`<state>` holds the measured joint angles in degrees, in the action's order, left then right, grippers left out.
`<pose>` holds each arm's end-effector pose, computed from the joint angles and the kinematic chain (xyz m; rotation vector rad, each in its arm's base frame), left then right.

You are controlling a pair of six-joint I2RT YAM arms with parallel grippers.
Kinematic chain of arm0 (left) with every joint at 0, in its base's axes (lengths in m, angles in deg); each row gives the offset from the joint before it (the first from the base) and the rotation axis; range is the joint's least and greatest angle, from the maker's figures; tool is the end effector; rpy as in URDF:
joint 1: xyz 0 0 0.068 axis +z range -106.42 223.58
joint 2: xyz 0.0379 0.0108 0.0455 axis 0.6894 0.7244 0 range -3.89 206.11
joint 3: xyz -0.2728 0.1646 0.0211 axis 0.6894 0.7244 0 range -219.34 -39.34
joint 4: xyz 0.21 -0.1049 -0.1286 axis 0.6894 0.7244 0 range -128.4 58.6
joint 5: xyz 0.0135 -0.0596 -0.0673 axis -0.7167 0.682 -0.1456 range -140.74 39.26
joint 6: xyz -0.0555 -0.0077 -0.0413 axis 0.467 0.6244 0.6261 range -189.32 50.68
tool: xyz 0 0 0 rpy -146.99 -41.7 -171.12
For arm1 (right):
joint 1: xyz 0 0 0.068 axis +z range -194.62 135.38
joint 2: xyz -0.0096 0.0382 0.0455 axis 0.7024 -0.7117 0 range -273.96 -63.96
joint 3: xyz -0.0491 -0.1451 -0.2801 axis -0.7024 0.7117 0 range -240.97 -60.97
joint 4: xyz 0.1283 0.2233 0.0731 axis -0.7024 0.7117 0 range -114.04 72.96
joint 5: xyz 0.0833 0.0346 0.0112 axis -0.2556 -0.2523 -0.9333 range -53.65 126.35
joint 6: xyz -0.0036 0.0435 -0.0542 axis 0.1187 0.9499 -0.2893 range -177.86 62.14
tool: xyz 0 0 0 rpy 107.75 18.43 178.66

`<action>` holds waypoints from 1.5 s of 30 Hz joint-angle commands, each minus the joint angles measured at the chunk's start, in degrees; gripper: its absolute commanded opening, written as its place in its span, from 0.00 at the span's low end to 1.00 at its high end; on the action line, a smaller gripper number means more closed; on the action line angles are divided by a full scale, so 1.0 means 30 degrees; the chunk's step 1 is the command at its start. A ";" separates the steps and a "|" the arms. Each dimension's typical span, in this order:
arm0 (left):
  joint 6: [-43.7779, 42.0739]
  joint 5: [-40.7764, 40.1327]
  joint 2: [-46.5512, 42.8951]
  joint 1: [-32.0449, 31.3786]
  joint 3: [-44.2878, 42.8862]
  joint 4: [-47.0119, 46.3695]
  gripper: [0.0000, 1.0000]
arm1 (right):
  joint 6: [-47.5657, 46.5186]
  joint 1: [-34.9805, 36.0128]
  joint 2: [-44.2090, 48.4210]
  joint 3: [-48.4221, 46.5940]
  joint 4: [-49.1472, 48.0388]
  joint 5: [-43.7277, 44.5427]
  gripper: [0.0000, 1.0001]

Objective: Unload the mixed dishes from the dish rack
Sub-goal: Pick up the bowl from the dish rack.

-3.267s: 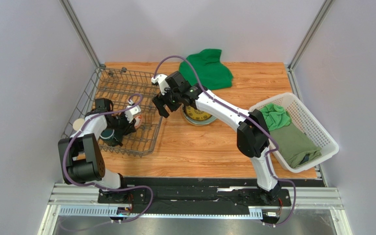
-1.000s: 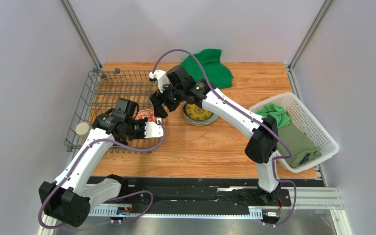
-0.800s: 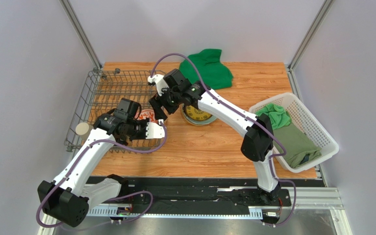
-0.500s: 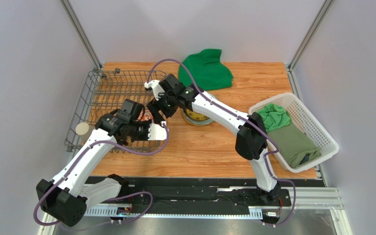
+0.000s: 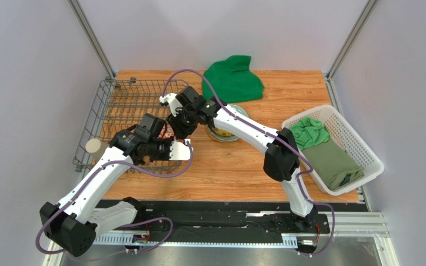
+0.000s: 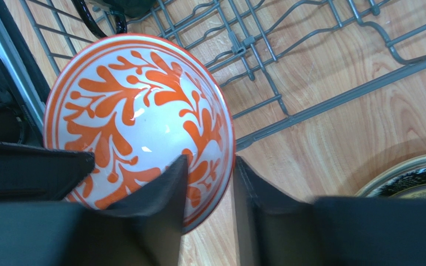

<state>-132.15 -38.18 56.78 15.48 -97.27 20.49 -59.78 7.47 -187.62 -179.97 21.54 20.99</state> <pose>0.1555 -0.0970 0.3195 1.9076 1.7752 -0.0770 0.3142 0.4279 0.3135 -1.2612 2.2025 0.6983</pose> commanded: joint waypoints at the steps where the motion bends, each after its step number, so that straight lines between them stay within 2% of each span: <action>1: 0.0376 -0.0143 -0.0797 -0.0243 -0.0992 -0.1027 0.00 | -0.0212 0.0183 -0.0119 -0.0705 -0.0106 0.0313 0.28; 5: 0.0522 -0.0172 -0.0915 -0.0331 -0.0992 -0.1145 0.00 | -0.0241 0.0301 -0.0119 -0.0675 -0.0107 0.0518 0.18; 8: 0.0814 -0.0114 -0.0944 -0.0361 -0.0876 -0.1262 0.00 | -0.0300 0.0330 -0.0119 -0.0675 -0.0107 0.0751 0.01; 18: 0.1109 -0.0493 -0.1676 -0.0419 0.0032 -0.2316 0.00 | -0.0622 0.0388 0.0261 -0.0470 -0.0077 0.1484 0.00; 19: 0.1138 -0.0581 -0.1763 -0.0419 0.0120 -0.2462 0.25 | -0.0709 0.0389 0.0291 -0.0441 -0.0048 0.1572 0.00; 20: 0.1080 -0.0756 -0.1851 -0.0419 0.0295 -0.2550 0.33 | -0.0739 0.0360 0.0378 -0.0412 -0.0048 0.1573 0.00; 28: 0.1138 -0.1197 -0.3140 -0.0419 0.1262 -0.3722 0.69 | -0.0886 0.0214 0.0818 -0.0207 -0.0048 0.1837 0.00; 35: 0.1372 -0.1607 -0.4778 -0.0390 0.1761 -0.3752 0.76 | -0.0974 -0.0577 0.1725 0.0291 0.0040 0.1632 0.00; 45: 0.2631 -0.1285 -0.6803 -0.0361 0.2962 -0.4834 0.80 | -0.0798 -0.3767 0.3775 0.1314 0.1446 -0.0183 0.00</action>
<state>-126.86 -42.38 37.68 14.09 -89.53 9.32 -61.98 0.04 -183.29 -176.91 25.28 24.16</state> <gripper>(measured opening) 0.791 0.048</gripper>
